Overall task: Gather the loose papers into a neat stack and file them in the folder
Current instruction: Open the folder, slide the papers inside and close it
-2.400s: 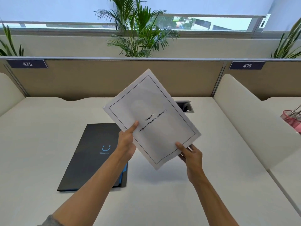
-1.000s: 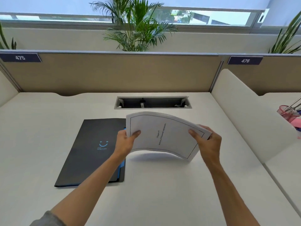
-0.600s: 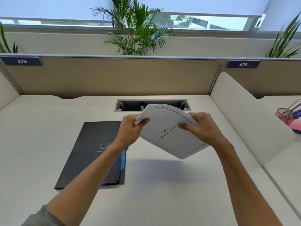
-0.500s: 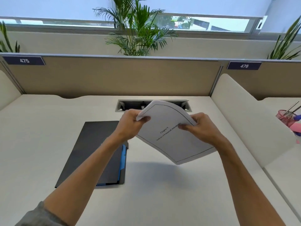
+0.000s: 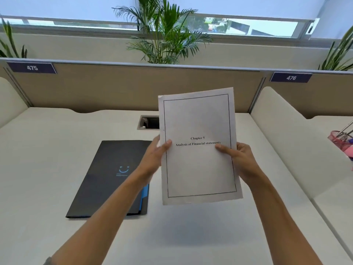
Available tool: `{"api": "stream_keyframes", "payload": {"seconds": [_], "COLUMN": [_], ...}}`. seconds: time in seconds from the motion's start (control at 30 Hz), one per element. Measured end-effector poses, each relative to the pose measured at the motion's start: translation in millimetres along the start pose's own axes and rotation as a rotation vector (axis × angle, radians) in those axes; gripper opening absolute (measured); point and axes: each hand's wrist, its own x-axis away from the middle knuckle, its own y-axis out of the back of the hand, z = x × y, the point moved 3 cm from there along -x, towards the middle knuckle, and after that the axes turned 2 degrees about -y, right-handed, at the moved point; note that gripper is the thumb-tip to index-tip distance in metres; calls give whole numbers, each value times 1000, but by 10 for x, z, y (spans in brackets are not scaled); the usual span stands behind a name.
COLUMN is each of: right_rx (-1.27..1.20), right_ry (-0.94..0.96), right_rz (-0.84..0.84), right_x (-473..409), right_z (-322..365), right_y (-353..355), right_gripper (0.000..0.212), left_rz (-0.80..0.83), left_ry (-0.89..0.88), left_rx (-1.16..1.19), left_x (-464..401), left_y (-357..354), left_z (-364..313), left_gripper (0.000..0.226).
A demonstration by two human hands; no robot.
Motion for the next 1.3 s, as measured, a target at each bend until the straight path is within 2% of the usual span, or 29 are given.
{"api": "stream_keyframes", "payload": {"seconds": [0.1,0.2,0.37,0.6,0.73,0.77,0.87,0.97,1.0,1.07,1.1,1.17,1.3], "right_rx": [-22,-56,-50,67,104,111,137,175,188,214,225,238,246], "right_ry": [-38,-66,-86,-165,-185,-196,-215,-213,-214,-218,-220,-226,-226], "right_rz": [-55,-58,-31,-82,-84,-83,-81,-88,-91,-94,-96,-97,-89], "right_x": [8,28,70,121,127,130,142,160,162,165,166,166,167], "right_z": [-140,-235,-309,-659,-868,-913,-1027,-1110,-1138,-1189,-1208,-1232,-1240], "right_y": [-75,-131,-159,-204,-210,-200,-156,-113,-100,-83,-78,-73,-92], "right_gripper": [14,18,18,9,13,14,15,13,13,12,12,14,8], "left_rz": [-48,-133,-121,-113,-172,-227,-390,-431,-415,-332,-296,-261,-209], "left_ry": [-58,-38,-13,242,284,247,20,-122,-70,167,275,386,470], "left_rx": [41,33,43,11,20,-46,-454,-941,-1141,-1406,-1443,-1425,-1387], "left_x": [72,65,18,-29,-37,-45,-5,41,36,38,42,40,10], "left_y": [-150,-147,-37,136,247,299,500,703,771,901,952,1021,1048], "left_z": [137,192,224,498,681,720,839,1033,1123,1267,1311,1346,1283], "left_gripper": [30,32,26,24,19,18,25,37,48,77,89,103,104]}}
